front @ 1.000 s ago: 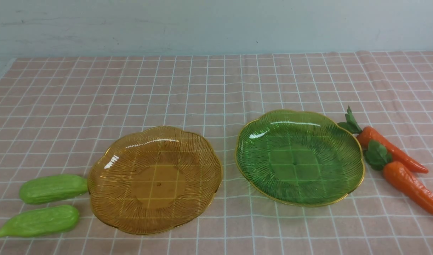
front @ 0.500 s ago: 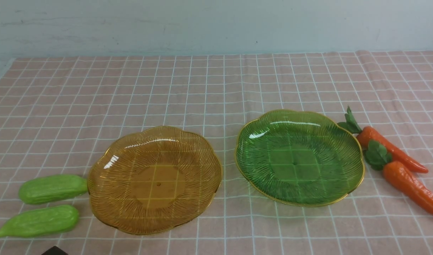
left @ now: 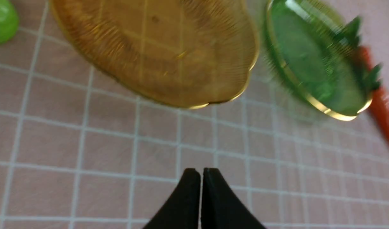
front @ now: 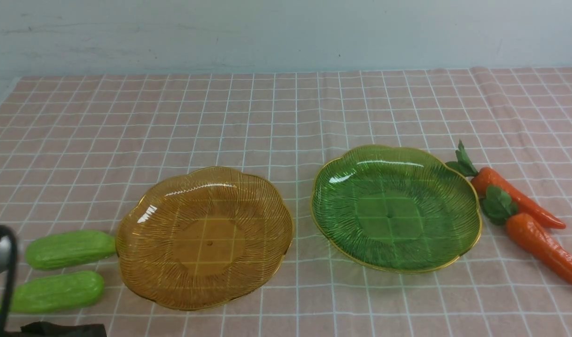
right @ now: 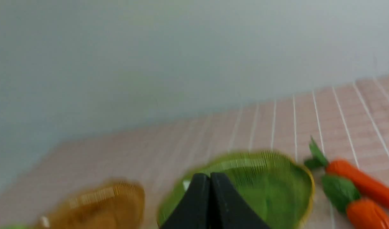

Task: Put different types of vegetables on the plate.

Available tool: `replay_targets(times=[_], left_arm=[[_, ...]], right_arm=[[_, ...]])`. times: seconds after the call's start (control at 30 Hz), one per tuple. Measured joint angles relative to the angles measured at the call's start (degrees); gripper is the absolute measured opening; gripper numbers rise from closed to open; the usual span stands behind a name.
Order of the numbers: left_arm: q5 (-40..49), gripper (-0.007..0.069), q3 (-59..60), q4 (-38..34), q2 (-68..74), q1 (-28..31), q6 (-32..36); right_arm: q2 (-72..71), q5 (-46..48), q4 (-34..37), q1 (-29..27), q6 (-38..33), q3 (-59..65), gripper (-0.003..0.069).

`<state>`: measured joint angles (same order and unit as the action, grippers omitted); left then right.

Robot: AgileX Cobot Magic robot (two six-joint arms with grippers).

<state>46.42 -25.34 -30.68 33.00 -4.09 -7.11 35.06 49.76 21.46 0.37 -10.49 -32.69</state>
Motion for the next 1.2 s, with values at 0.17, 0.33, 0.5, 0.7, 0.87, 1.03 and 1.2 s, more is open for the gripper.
replay_targets(times=[0.17, 0.33, 0.5, 0.7, 0.87, 1.03, 1.2], left_arm=[[2.8, 0.0006, -3.0, 5.2, 7.3, 0.0, 1.1], [3.0, 0.0089, -4.5, 9.4, 13.0, 0.0, 1.6], [3.0, 0.0214, -4.6, 9.6, 13.3, 0.0, 1.7], [3.0, 0.0295, -4.6, 9.6, 13.3, 0.0, 1.7], [3.0, 0.0304, -4.6, 9.7, 13.3, 0.0, 1.7], [3.0, 0.0304, -4.6, 9.7, 13.3, 0.0, 1.7], [3.4, 0.0304, -4.6, 9.8, 13.3, 0.0, 1.7]], right_arm=[[14.5, 3.0, -13.5, 0.0, 8.1, -5.0, 0.0005], [27.6, 2.8, -18.4, 0.0, 11.4, -9.7, 0.0089], [42.1, -1.2, -20.6, 0.1, 11.4, -15.5, 0.0315], [51.9, -5.5, -26.2, 0.0, 11.4, -19.1, 0.0463], [61.4, -9.7, -32.7, 0.0, 11.4, -21.5, 0.0508], [68.0, -11.8, -36.9, 0.0, 11.4, -21.9, 0.0487], [67.4, -3.3, -33.9, 0.4, 11.1, -25.1, 0.0237]])
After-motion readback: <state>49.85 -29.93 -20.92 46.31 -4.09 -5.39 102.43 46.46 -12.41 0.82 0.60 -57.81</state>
